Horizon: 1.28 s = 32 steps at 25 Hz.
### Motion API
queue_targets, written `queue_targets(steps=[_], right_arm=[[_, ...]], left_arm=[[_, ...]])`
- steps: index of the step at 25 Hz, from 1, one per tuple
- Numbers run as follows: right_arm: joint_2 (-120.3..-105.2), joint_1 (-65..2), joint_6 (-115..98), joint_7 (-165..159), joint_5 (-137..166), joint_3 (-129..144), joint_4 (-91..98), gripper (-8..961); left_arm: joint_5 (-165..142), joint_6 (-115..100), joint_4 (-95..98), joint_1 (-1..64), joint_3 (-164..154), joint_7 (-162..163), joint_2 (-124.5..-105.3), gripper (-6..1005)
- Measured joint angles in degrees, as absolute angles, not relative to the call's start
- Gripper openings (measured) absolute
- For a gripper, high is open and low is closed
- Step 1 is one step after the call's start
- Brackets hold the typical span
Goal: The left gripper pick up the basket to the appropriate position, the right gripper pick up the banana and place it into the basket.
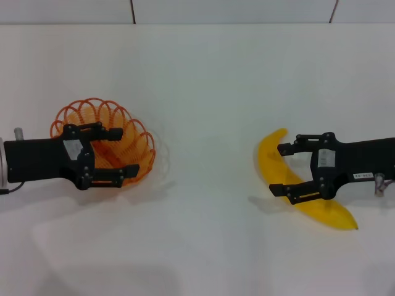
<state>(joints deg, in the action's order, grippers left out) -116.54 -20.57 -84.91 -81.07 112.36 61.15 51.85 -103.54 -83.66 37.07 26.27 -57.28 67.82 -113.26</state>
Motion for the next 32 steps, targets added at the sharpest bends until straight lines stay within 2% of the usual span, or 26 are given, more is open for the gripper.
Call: queue_targets(steps=[13, 21, 23, 26, 28, 32], right_arm=[[-116.54, -21.3, -84.9, -80.8, 112.3, 60.8, 50.7, 894], [-116.47, -22.2, -84.9, -80.7, 112.6, 60.7, 49.2, 894], [-116.46, -22.2, -84.9, -80.8, 112.6, 60.7, 49.2, 894], [-116.45, -22.2, -84.8, -81.0, 112.5, 60.7, 49.2, 894], [-116.45, -22.2, -84.8, -81.0, 112.5, 60.6, 49.2, 894], [-116.45, -22.4, -84.8, -81.1, 112.6, 60.6, 49.2, 894]], left_arm=[[-103.0, -82.1, 38.3, 26.2, -52.5, 68.8, -114.37, 844], [-103.3, -80.5, 44.9, 26.2, -44.1, 82.1, -113.96, 835], [-103.6, -79.1, 46.0, 26.2, -43.4, 86.4, -112.99, 832], [-104.4, -78.3, 46.6, 26.6, -43.6, 92.9, -110.56, 829], [-106.8, -78.5, 46.7, 27.8, -43.9, 97.8, -108.6, 826], [-113.5, -78.7, 46.2, 30.9, -43.9, 103.9, -106.16, 821]])
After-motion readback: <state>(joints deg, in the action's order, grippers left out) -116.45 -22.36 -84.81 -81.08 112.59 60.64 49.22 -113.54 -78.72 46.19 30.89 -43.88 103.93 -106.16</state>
